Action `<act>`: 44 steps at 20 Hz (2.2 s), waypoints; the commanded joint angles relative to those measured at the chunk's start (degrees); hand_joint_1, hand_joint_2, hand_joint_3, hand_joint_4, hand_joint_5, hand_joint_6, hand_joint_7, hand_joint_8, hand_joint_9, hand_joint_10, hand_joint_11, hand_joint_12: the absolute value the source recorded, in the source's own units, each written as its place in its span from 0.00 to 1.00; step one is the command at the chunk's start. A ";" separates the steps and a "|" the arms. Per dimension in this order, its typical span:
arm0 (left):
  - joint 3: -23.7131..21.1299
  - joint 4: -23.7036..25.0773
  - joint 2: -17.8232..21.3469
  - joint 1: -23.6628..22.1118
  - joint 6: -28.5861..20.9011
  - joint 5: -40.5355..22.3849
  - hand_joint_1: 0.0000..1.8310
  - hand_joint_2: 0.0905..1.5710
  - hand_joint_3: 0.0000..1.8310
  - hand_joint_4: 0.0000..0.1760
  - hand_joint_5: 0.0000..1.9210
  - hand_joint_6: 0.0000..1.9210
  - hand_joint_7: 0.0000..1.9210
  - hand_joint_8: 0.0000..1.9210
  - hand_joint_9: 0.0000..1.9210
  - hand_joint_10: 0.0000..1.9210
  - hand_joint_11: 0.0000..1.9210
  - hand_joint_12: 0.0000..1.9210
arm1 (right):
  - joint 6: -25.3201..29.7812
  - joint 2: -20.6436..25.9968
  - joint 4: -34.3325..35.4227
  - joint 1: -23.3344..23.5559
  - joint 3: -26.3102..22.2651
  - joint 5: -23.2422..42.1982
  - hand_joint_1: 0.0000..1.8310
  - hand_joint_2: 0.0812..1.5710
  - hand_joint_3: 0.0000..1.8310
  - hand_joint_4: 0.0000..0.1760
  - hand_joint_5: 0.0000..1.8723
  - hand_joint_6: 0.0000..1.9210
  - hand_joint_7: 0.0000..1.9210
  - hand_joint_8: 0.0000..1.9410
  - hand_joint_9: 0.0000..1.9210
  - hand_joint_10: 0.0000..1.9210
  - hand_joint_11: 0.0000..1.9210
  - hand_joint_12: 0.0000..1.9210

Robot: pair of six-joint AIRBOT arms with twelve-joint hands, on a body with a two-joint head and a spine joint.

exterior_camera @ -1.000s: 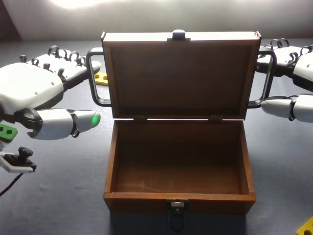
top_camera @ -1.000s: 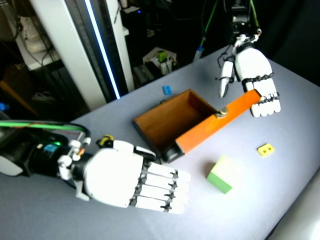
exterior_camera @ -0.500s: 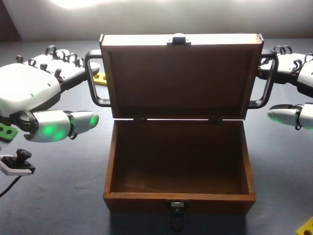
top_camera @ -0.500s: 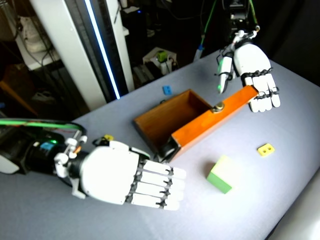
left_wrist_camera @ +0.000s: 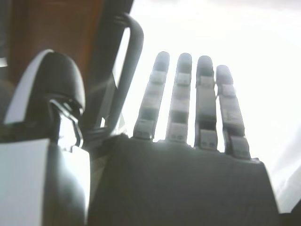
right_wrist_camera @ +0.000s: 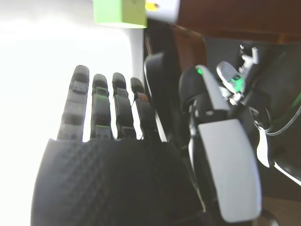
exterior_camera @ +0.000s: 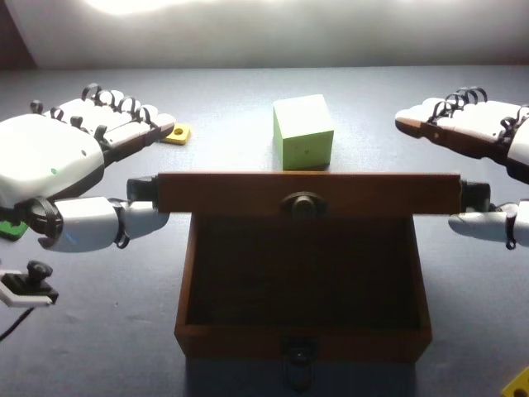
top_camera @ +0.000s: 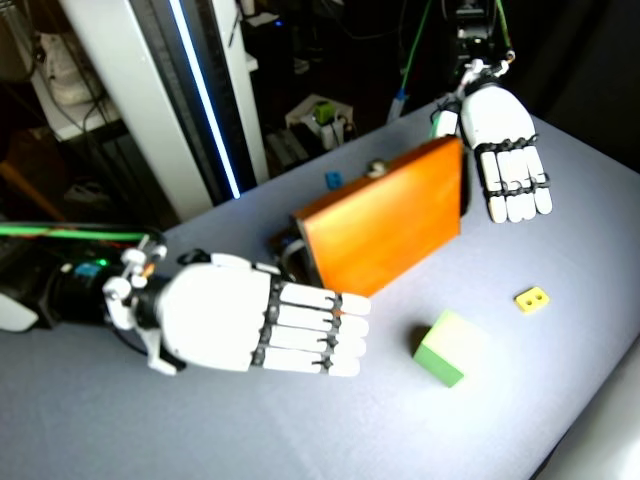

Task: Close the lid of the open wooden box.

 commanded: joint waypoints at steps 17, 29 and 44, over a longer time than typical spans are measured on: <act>-5.81 -1.05 3.33 8.27 -2.76 -15.22 0.00 0.82 0.00 0.00 0.02 0.00 0.01 0.00 0.01 0.00 0.01 0.00 | 0.35 1.74 6.31 -6.59 -5.21 16.35 0.32 0.63 0.00 0.49 0.00 0.00 0.00 0.00 0.00 0.00 0.00 0.00; -8.17 -2.91 3.80 14.00 -3.33 -18.04 0.07 0.86 0.00 0.00 0.00 0.00 0.00 0.00 0.00 0.00 0.00 0.00 | 0.35 0.68 7.80 -9.12 -5.69 16.75 0.29 0.61 0.00 0.60 0.00 0.00 0.00 0.00 0.00 0.00 0.00 0.00; -8.29 -3.49 3.57 15.58 -4.23 -18.69 0.29 0.79 0.00 0.00 0.00 0.00 0.00 0.00 0.00 0.00 0.00 0.00 | 0.35 0.35 9.04 -10.67 -5.63 17.52 0.32 0.60 0.00 0.71 0.00 0.00 0.00 0.00 0.00 0.00 0.00 0.00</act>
